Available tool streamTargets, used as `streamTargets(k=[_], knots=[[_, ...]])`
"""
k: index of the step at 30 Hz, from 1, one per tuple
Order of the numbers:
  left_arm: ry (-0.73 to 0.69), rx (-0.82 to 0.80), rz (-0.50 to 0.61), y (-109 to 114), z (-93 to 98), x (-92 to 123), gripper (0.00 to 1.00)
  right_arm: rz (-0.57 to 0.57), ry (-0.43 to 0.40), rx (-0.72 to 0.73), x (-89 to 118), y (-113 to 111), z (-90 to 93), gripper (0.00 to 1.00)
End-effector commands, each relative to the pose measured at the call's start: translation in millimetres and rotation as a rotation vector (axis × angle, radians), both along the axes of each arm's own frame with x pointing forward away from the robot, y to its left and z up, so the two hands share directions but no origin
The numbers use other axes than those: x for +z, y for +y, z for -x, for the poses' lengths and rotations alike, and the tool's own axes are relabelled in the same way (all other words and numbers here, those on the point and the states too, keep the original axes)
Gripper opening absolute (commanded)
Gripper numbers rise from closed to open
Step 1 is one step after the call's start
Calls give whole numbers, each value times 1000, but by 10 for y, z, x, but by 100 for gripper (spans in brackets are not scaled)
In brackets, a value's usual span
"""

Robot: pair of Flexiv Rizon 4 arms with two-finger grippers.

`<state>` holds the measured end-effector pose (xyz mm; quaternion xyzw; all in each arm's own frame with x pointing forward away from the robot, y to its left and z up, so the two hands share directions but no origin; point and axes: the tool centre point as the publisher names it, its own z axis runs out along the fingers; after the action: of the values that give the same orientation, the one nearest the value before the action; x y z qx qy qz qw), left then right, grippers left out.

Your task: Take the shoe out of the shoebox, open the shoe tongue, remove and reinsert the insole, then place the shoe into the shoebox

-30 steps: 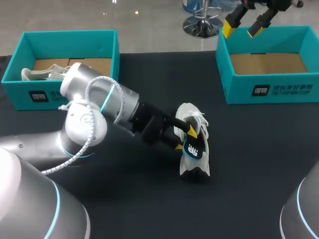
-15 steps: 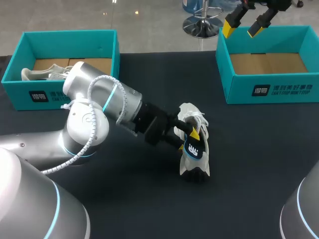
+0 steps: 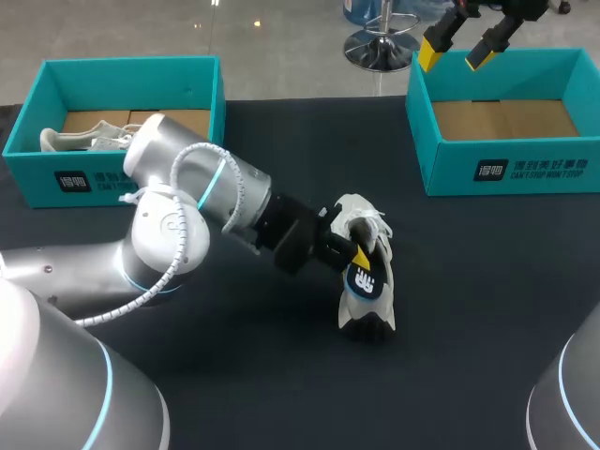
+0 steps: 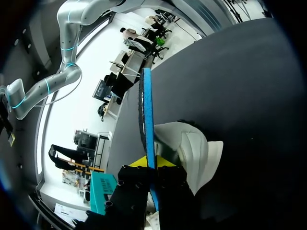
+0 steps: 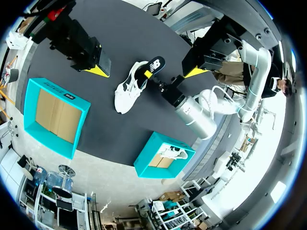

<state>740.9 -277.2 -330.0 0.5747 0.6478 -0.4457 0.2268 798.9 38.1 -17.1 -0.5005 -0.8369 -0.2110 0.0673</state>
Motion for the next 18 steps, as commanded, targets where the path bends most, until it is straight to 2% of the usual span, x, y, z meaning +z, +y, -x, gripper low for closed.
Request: streamTargets(k=[1, 10, 15, 16, 17, 18], knots=[[-9, -1, -16, -21, -53, -52, 0, 2, 2, 0, 1, 5, -10, 100], [-19, 37, -45, 22, -125, -155, 0, 2, 2, 0, 1, 5, -10, 100], [-18, 43, -49, 35, -89, -142, 0, 2, 2, 0, 1, 5, -10, 100], [-17, 43, -48, 35, -77, -135, 8, 2, 2, 0, 1, 5, -10, 100], [-15, 42, -46, 31, -52, -120, 30, 2, 2, 0, 1, 5, -10, 100], [-14, 41, -44, 29, -39, -110, 38, 2, 2, 0, 1, 5, -10, 100]])
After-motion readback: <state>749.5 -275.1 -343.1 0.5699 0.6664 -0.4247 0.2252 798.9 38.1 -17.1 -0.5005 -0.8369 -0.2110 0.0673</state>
